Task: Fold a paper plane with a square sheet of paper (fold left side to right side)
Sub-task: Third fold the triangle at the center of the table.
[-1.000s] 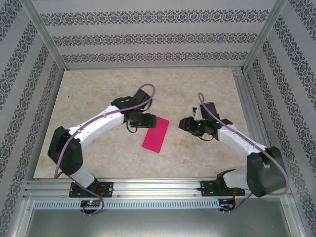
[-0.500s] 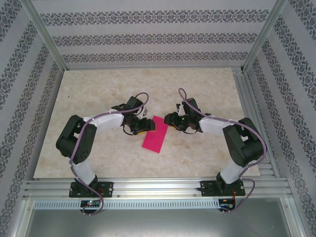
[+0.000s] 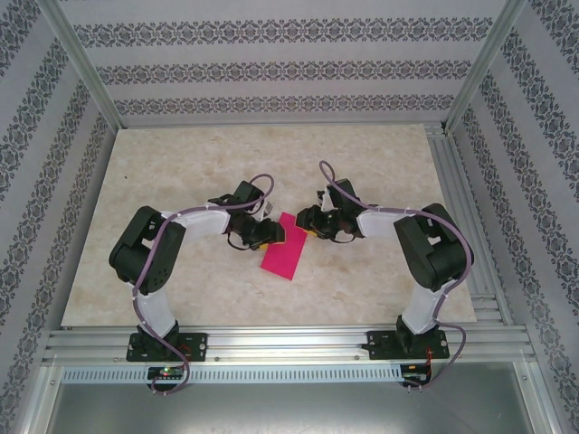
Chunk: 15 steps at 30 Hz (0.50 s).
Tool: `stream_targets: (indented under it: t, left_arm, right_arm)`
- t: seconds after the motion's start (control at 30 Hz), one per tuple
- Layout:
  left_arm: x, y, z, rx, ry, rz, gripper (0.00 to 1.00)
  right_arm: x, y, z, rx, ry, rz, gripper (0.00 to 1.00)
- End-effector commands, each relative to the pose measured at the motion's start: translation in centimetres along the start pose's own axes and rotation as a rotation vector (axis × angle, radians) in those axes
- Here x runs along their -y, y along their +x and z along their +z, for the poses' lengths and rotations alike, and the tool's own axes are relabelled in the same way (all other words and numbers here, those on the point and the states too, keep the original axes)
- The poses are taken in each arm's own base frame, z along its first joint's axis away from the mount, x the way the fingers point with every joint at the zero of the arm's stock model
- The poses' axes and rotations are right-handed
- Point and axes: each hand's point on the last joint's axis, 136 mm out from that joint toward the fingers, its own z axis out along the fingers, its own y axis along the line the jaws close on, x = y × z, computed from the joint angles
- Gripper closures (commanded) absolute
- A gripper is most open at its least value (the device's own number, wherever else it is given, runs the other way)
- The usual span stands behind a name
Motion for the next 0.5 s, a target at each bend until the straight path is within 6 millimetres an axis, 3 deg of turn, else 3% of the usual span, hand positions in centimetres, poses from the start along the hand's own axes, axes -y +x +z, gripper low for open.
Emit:
stream_targets:
  t: [0.0,0.23,0.47]
  left_arm:
    - [1.1,-0.6,-0.7,0.035,0.053,0.014,0.63]
    - [0.9,-0.4,-1.2,0.043,0.035,0.012,0.83]
    - [1.7,-0.2,-1.8,0.085,0.049,-0.031,0.89]
  right_arm:
    - [-1.1,-0.5,0.4,0.004,-0.026,-0.052,0.58]
    - [-1.1,-0.7,-0.3,0.024,-0.005,-0.091,0.58]
    - [-2.1,-0.8,-4.4,0.125,0.057,-0.265,0.56]
